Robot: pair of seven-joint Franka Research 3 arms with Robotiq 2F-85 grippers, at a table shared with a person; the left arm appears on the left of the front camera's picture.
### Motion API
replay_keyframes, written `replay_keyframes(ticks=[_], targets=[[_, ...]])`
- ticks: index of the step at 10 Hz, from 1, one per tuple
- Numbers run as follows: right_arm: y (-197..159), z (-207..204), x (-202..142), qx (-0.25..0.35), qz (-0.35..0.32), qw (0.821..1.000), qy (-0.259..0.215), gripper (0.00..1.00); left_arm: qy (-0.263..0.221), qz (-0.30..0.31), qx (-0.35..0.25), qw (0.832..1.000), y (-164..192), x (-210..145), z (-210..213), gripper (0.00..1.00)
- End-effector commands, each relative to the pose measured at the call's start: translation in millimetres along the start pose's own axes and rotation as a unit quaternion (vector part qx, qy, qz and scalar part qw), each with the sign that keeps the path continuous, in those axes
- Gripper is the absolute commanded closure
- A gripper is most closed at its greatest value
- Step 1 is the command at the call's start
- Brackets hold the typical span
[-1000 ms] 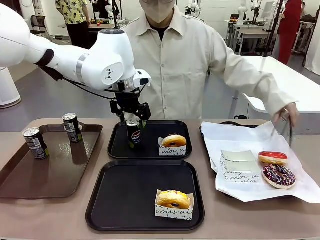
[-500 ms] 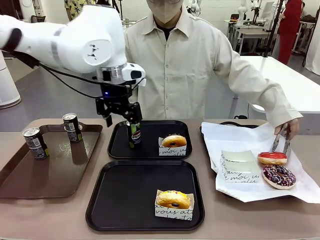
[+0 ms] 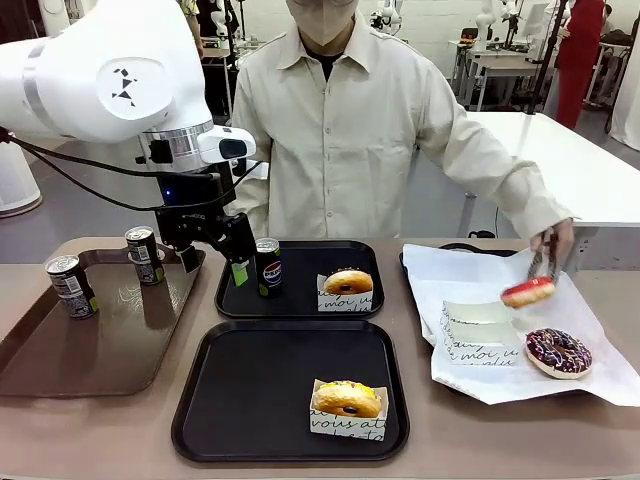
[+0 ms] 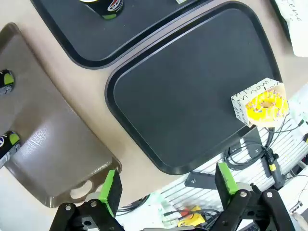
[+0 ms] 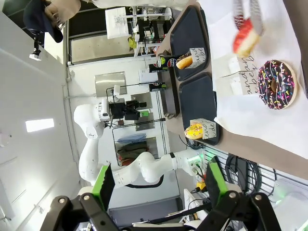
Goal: Set up donuts and drinks on trays.
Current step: Pick up one Pepsi coke and place it on the Flat Tray, then pick up one Pepsi coke from the Handle tray and place it on the Flat Tray without a Pepsi coke.
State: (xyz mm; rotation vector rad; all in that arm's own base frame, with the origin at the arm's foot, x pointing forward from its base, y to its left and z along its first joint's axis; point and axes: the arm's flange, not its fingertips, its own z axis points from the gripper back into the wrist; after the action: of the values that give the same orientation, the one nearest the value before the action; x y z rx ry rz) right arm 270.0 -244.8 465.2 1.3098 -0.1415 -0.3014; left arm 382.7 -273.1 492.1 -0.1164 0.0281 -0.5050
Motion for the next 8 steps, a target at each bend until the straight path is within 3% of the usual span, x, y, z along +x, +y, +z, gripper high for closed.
replay_keyframes(ticks=[1,6,7,8], targets=[[0,0,0,0.012,0.005,1.000,-0.004,0.00,-0.005,0.007,0.018,1.000,-1,13,2,0.00],[0,0,0,0.012,0.005,1.000,-0.004,0.00,-0.001,-0.002,0.005,1.000,0,10,1,0.00],[0,0,0,0.012,0.005,1.000,-0.004,0.00,0.000,0.014,0.003,1.000,28,3,17,0.00],[0,0,0,0.012,0.005,1.000,-0.004,0.00,-0.001,0.052,0.016,0.999,84,-2,32,0.00]])
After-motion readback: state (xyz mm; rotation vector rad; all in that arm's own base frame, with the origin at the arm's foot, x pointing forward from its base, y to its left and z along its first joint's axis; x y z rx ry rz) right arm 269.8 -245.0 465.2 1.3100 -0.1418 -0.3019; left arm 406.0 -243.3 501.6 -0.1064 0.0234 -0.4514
